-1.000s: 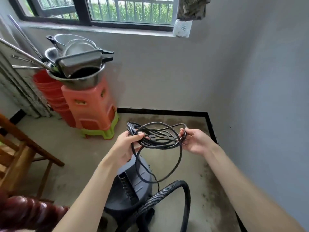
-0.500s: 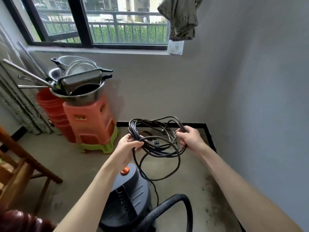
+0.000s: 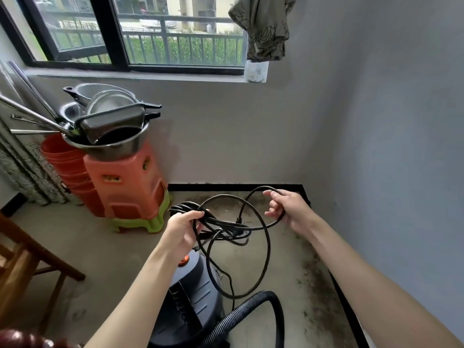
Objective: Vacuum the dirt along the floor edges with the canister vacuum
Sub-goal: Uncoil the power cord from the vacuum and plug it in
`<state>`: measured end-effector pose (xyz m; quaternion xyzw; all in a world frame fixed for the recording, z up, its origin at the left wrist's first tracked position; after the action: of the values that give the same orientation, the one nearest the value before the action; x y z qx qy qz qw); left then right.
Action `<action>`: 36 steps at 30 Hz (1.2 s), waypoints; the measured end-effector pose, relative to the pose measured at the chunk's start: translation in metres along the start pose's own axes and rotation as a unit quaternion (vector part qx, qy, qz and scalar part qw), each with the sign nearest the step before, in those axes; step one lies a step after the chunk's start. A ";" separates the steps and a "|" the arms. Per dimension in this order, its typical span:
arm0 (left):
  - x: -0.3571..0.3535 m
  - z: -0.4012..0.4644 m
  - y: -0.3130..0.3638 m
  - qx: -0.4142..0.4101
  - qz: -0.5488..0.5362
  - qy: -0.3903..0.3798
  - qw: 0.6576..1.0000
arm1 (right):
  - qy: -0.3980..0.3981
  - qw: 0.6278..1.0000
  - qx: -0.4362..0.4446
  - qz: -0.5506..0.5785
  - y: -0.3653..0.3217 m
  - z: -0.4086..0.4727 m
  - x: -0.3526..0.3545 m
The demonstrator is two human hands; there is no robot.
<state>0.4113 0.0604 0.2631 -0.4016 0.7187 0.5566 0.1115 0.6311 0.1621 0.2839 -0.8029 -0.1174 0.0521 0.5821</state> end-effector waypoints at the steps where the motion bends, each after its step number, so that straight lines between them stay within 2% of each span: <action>1: 0.002 0.001 0.001 0.001 -0.007 0.007 1.000 | -0.030 0.995 -0.022 0.090 0.000 -0.002 -0.003; 3: 0.008 0.005 0.001 0.017 -0.024 0.009 1.000 | -0.055 0.979 -0.037 0.191 -0.003 -0.005 -0.004; 6: 0.018 0.012 -0.005 0.052 -0.063 0.009 0.997 | -0.045 0.964 -0.028 0.261 -0.008 -0.004 -0.001; 10: 0.025 0.022 -0.003 0.040 -0.108 0.013 0.993 | -0.021 0.966 0.000 0.259 -0.003 -0.004 0.007; 15: 0.029 0.027 -0.004 0.019 -0.047 0.012 0.999 | 0.011 0.965 0.002 0.264 0.014 -0.009 0.011; 20: 0.021 0.030 -0.010 0.037 -0.067 0.005 0.997 | -0.026 0.959 -0.021 0.282 0.028 -0.018 0.004; 23: 0.013 0.026 -0.013 0.049 -0.054 -0.003 0.997 | -0.011 0.933 -0.036 0.357 0.034 -0.022 0.011; 26: 0.001 0.020 -0.019 0.053 0.022 -0.023 0.998 | 0.020 0.908 -0.063 0.413 0.036 -0.022 0.028; 31: -0.030 0.016 -0.044 0.030 0.187 -0.071 0.979 | 0.089 0.949 -0.073 0.293 0.042 -0.024 0.073; 34: -0.052 0.022 -0.058 -0.036 0.370 -0.084 0.924 | 0.106 0.959 -0.052 0.257 0.044 -0.027 0.118; 36: -0.068 0.027 -0.070 -0.059 0.455 -0.080 0.885 | 0.095 0.962 -0.049 0.251 0.046 -0.027 0.151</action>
<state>0.4974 0.1111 0.2449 0.0095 0.7769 0.6179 -0.1209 0.7886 0.1617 0.2571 -0.8352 0.1413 0.1142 0.5191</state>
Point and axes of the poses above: each hand's wrist, its own z-axis towards the middle knuckle, its own x-axis out of the back of the hand, y = z × x, the point moved 5 cm from there along z, towards the middle knuckle, and after that the axes turned 6 degrees about -z, right-handed, at the moved point
